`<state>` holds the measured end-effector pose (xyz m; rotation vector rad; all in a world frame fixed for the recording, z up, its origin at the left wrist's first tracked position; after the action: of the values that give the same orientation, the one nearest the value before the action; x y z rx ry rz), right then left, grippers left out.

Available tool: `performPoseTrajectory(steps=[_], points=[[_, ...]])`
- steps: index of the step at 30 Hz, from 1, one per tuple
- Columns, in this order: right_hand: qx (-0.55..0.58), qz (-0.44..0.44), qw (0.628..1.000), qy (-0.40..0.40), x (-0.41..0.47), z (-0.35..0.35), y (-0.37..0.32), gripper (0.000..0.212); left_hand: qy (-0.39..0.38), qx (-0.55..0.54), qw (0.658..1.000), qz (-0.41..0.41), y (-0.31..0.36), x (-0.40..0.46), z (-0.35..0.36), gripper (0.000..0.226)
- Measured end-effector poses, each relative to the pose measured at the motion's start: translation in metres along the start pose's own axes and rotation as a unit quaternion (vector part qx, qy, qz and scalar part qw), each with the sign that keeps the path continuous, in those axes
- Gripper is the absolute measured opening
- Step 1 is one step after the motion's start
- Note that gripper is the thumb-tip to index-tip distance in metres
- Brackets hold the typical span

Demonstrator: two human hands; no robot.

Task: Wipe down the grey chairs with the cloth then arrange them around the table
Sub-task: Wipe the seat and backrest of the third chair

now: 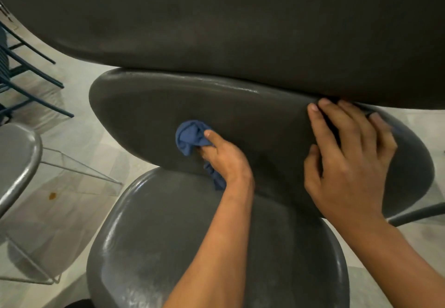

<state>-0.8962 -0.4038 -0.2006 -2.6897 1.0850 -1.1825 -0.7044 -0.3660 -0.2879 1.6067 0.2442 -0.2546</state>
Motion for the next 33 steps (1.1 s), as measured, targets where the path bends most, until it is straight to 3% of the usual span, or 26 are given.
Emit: performPoseTrajectory(steps=[3,4,7,8,10,11,12,14,16,17,19,23,26,29,33], points=[[0.018,-0.013,1.000,-0.001,0.001,-0.003,0.003,0.056,-0.090,0.054,0.979,0.174,0.043,-0.057,0.012,0.069],[0.023,-0.016,1.000,0.002,0.001,-0.004,0.005,0.054,-0.126,0.088,0.952,0.265,0.047,-0.074,0.013,0.071],[0.045,-0.007,0.999,0.022,-0.001,-0.007,0.010,0.048,-0.173,0.180,0.827,0.504,0.022,-0.087,0.009,0.049],[0.051,0.000,0.998,0.025,-0.002,-0.007,0.011,0.046,-0.181,0.200,0.800,0.536,0.007,-0.082,0.005,0.048],[0.053,0.007,0.998,0.021,-0.003,-0.008,0.014,0.043,-0.201,0.240,0.777,0.546,-0.024,-0.075,-0.005,0.056],[0.048,0.009,0.999,0.018,-0.004,-0.009,0.015,0.044,-0.215,0.256,0.779,0.531,-0.041,-0.072,-0.009,0.065],[0.043,0.014,0.999,0.019,-0.007,-0.011,0.016,0.046,-0.229,0.260,0.802,0.486,-0.059,-0.070,-0.013,0.074],[0.032,0.019,0.999,0.028,-0.011,-0.013,0.016,0.050,-0.229,0.221,0.889,0.330,-0.095,-0.053,-0.020,0.087],[0.016,0.011,0.999,0.028,-0.015,-0.013,0.015,0.051,-0.207,0.160,0.954,0.146,-0.126,-0.038,-0.019,0.067],[0.012,0.007,1.000,0.026,-0.016,-0.014,0.016,0.052,-0.184,0.139,0.971,0.066,-0.132,-0.034,-0.016,0.053],[0.012,0.006,1.000,0.024,-0.016,-0.015,0.018,0.052,-0.136,0.104,0.985,-0.022,-0.116,-0.037,-0.010,0.051],[0.021,0.028,0.999,0.021,-0.015,-0.018,0.015,0.051,-0.089,0.061,0.992,0.061,-0.038,-0.058,0.000,0.055],[0.034,0.042,0.998,0.025,-0.012,-0.022,0.019,0.049,-0.090,0.020,0.977,0.191,0.024,-0.066,0.007,0.050],[0.046,0.061,0.996,0.041,-0.008,-0.027,0.025,0.049,-0.084,0.063,0.915,0.389,0.049,-0.078,0.011,0.035],[0.051,0.065,0.996,0.039,-0.007,-0.028,0.026,0.048,-0.062,0.121,0.856,0.498,0.049,-0.103,0.009,0.047]])
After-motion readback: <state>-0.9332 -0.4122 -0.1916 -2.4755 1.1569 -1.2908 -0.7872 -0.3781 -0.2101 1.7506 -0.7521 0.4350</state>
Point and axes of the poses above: each hand's wrist, its own x-axis towards the middle knuckle, its own z-axis out of the palm, y = z × x, the point moved 4 cm from there along x, towards the middle knuckle, and after that the axes turned 9 degrees about x, right-handed, at the moved point
